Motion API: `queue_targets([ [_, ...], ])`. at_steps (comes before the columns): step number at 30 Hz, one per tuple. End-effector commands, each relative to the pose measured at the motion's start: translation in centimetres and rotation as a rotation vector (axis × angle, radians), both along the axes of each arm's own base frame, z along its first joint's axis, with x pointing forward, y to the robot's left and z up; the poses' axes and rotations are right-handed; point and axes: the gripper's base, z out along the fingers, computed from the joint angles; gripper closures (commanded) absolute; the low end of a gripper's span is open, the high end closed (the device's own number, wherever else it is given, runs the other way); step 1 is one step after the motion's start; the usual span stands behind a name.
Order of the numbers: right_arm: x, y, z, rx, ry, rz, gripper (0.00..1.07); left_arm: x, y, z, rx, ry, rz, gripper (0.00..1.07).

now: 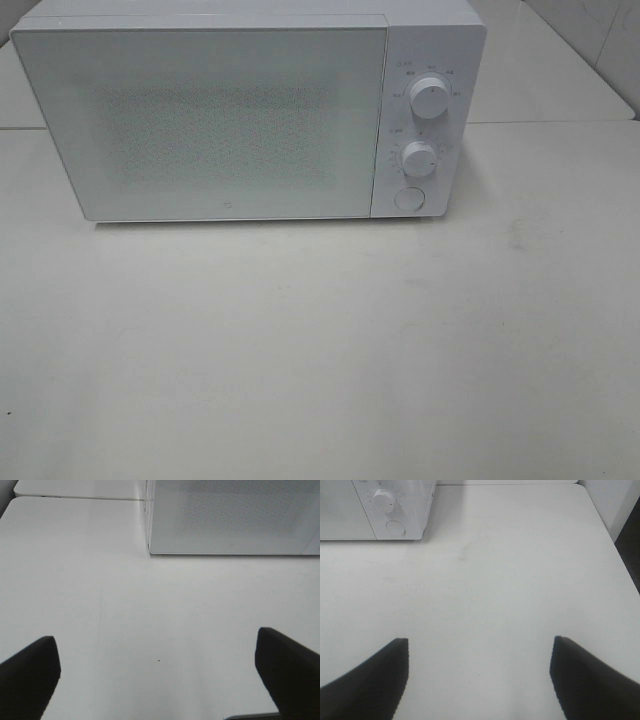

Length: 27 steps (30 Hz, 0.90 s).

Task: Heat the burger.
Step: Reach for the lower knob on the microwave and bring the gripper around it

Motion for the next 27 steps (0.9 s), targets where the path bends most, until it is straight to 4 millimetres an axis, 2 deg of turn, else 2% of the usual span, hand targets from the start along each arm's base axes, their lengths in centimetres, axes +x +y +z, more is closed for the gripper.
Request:
queue_targets([
  [1,-0.27,-0.03,0.04,0.007,-0.021,-0.006,0.31,-0.35,-0.05,-0.02,-0.01,-0.033,-0.002,0.08],
  [27,-0.27,-0.03,0.04,0.007,-0.021,-0.006,0.31,-0.35,-0.05,-0.02,-0.009,-0.033,-0.002,0.09],
])
